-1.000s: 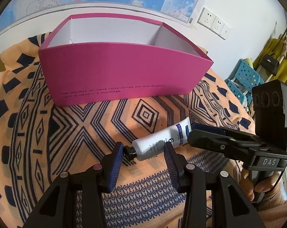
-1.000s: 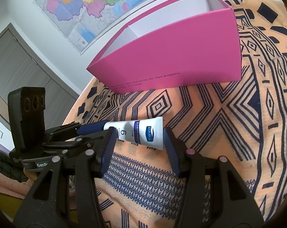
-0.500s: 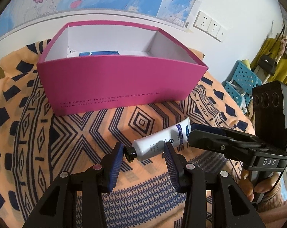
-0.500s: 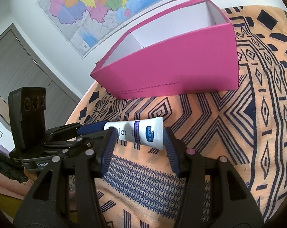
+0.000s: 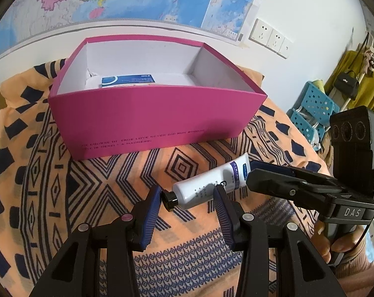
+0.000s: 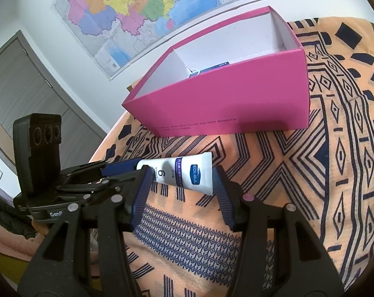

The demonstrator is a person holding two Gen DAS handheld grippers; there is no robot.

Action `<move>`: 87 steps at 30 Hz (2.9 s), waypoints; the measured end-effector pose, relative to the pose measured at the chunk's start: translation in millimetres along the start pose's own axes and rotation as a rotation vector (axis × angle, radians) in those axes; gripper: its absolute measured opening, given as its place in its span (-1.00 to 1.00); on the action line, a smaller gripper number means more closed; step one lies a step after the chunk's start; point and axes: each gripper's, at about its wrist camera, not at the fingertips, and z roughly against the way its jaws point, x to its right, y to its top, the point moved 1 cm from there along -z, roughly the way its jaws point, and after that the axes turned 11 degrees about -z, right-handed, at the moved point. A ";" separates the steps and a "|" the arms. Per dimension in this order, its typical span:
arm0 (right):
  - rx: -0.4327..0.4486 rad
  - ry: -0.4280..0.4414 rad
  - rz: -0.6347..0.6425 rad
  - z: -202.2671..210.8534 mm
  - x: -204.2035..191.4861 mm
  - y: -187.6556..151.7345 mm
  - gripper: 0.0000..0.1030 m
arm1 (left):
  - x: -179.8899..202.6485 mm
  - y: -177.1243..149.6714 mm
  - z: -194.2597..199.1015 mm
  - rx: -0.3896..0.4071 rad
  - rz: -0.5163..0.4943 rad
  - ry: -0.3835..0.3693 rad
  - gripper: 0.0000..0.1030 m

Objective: Organize rigid objects

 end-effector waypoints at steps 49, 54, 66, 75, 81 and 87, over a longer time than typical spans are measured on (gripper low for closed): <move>0.058 -0.009 0.043 12.5 -11.0 8.4 0.04 | 6.4 13.7 12.4 0.065 -0.021 0.003 -0.15; 0.069 -0.010 0.049 14.6 -12.9 11.3 0.04 | 5.8 15.9 13.3 0.074 -0.021 -0.002 -0.15; 0.093 -0.016 0.067 17.4 -16.0 17.7 0.06 | 4.7 25.2 15.3 0.095 -0.032 -0.001 -0.15; 0.109 -0.017 0.078 19.6 -18.1 25.4 0.06 | 5.2 30.8 16.6 0.111 -0.039 0.005 -0.15; 0.118 -0.015 0.084 21.2 -19.2 29.1 0.06 | 5.4 34.4 17.3 0.122 -0.044 0.008 -0.13; 0.125 -0.012 0.092 21.8 -19.4 34.2 0.06 | 3.9 37.6 17.3 0.129 -0.043 0.010 -0.12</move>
